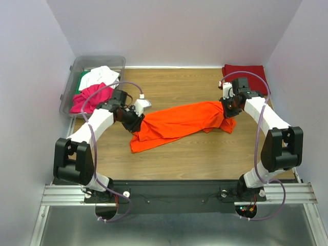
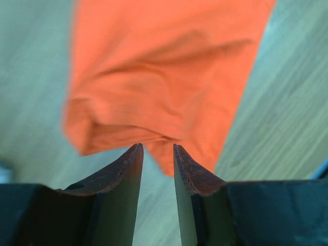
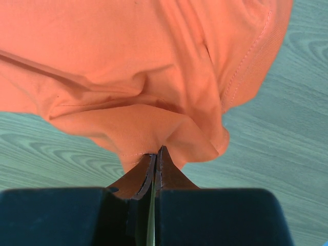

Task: Fold and stack the t-shirts
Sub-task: Flatten the tshirt out

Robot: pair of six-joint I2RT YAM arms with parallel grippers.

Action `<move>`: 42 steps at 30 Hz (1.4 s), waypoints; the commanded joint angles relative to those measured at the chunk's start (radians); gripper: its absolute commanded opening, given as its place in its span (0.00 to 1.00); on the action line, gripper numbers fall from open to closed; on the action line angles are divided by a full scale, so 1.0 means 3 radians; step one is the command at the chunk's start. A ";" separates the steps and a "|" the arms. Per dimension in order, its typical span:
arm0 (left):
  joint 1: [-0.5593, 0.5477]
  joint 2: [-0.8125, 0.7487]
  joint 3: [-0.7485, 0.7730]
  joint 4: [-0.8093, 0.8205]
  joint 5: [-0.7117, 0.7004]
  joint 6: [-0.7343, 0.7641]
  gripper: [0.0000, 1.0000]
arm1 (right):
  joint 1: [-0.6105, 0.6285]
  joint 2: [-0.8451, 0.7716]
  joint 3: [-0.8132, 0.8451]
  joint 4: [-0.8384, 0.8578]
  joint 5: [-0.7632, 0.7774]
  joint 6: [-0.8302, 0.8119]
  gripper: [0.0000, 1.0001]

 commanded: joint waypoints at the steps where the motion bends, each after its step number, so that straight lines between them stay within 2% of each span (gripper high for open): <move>1: -0.0248 0.0015 -0.0196 0.0071 -0.0140 -0.0144 0.41 | -0.0021 -0.0103 0.0062 0.0153 -0.0034 0.0046 0.01; 8: -0.0377 0.0204 -0.0309 0.0286 -0.0320 -0.0253 0.41 | -0.0016 -0.0077 0.0042 0.0153 -0.0029 0.0030 0.01; 22: -0.0402 0.0577 -0.0376 0.0424 -0.0304 -0.0252 0.42 | -0.0016 -0.0031 0.0006 0.0178 0.0012 0.0005 0.01; 28: -0.0397 0.0527 -0.0279 0.0434 -0.0396 -0.0339 0.45 | -0.0016 -0.0046 -0.0009 0.0178 0.0002 0.0015 0.01; 35: -0.0407 0.0199 -0.0023 0.0000 -0.0310 -0.0294 0.46 | -0.0021 -0.0118 -0.0035 0.0173 -0.0013 0.0031 0.01; 42: -0.0423 0.0143 -0.0104 -0.0077 -0.0330 -0.0258 0.45 | -0.0021 -0.0128 -0.0061 0.0173 -0.0044 0.0041 0.01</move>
